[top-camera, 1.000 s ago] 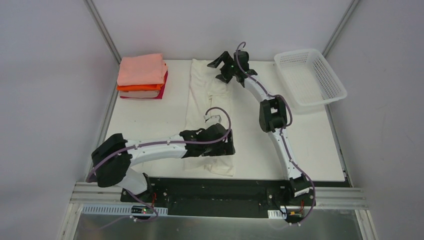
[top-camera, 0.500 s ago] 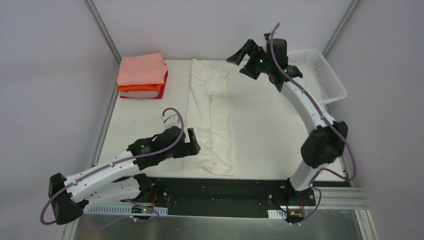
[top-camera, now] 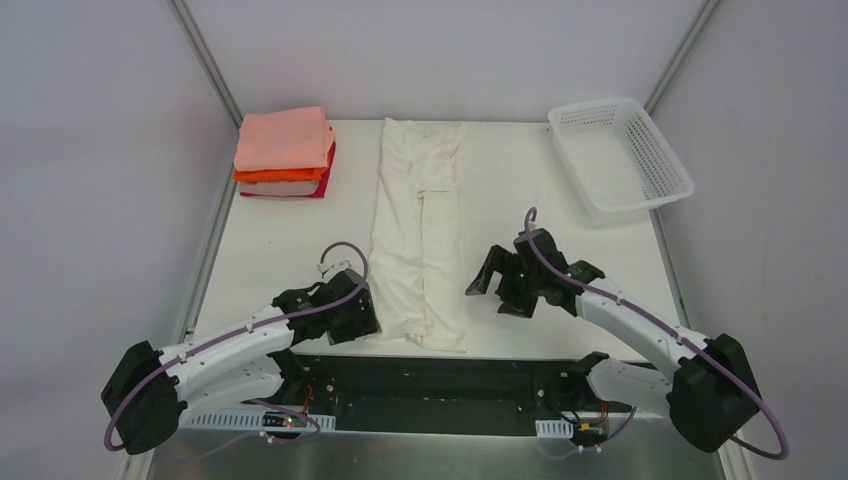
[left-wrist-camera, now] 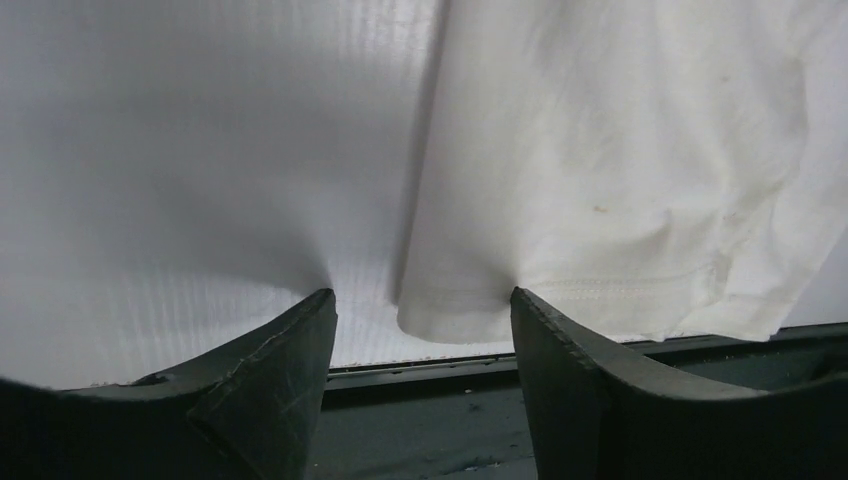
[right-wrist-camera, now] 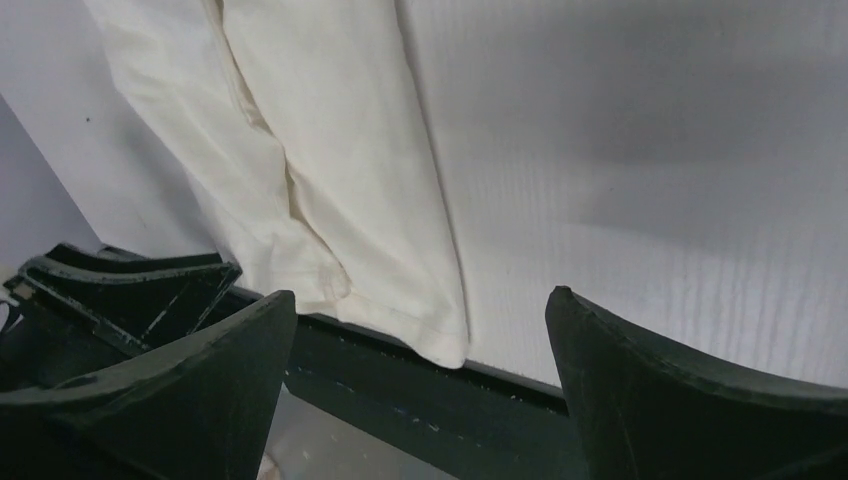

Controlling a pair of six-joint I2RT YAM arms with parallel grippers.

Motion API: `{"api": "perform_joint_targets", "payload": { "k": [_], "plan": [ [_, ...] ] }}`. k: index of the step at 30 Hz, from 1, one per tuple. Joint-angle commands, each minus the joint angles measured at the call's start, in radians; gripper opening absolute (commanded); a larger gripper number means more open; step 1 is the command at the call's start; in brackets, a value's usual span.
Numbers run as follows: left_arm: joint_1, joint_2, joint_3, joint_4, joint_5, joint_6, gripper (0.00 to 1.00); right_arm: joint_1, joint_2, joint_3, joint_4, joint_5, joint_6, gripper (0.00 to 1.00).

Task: Fold and stack the t-shirts
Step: Grab the bottom of the folded rectangular tshirt with both arms

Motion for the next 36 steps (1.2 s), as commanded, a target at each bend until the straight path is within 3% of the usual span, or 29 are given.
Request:
{"api": "perform_joint_targets", "payload": {
  "k": [1, 5, 8, 9, 12, 25, 28, 31, 36],
  "plan": [
    [0.003, 0.03, -0.033, 0.077, 0.087, -0.03, 0.57, 0.085, -0.065, -0.033, -0.005, -0.002, 0.098, 0.99],
    [0.002, 0.043, -0.044, 0.075, 0.086, -0.036, 0.32, 0.16, -0.07, -0.081, -0.011, 0.013, 0.165, 0.96],
    [0.002, 0.026, -0.053, 0.075, 0.098, -0.038, 0.02, 0.189, -0.068, -0.116, 0.019, 0.024, 0.221, 0.88],
    [0.002, 0.017, -0.057, 0.075, 0.098, -0.043, 0.0, 0.201, -0.062, -0.125, 0.031, 0.02, 0.244, 0.85],
    [0.002, -0.01, -0.075, 0.074, 0.093, -0.057, 0.0, 0.249, -0.037, -0.139, 0.072, 0.003, 0.283, 0.74],
    [0.002, -0.046, -0.094, 0.067, 0.099, -0.069, 0.0, 0.349, 0.074, -0.218, 0.196, -0.018, 0.381, 0.45],
    [0.002, -0.056, -0.096, 0.066, 0.112, -0.066, 0.0, 0.35, 0.081, -0.244, 0.24, -0.01, 0.394, 0.3],
    [0.002, -0.081, -0.097, 0.019, 0.131, -0.065, 0.0, 0.352, 0.06, -0.245, 0.231, -0.005, 0.376, 0.0],
    [0.0, -0.133, -0.124, -0.012, 0.18, -0.079, 0.0, 0.362, -0.033, -0.262, 0.153, -0.034, 0.334, 0.0]
  ]
}}
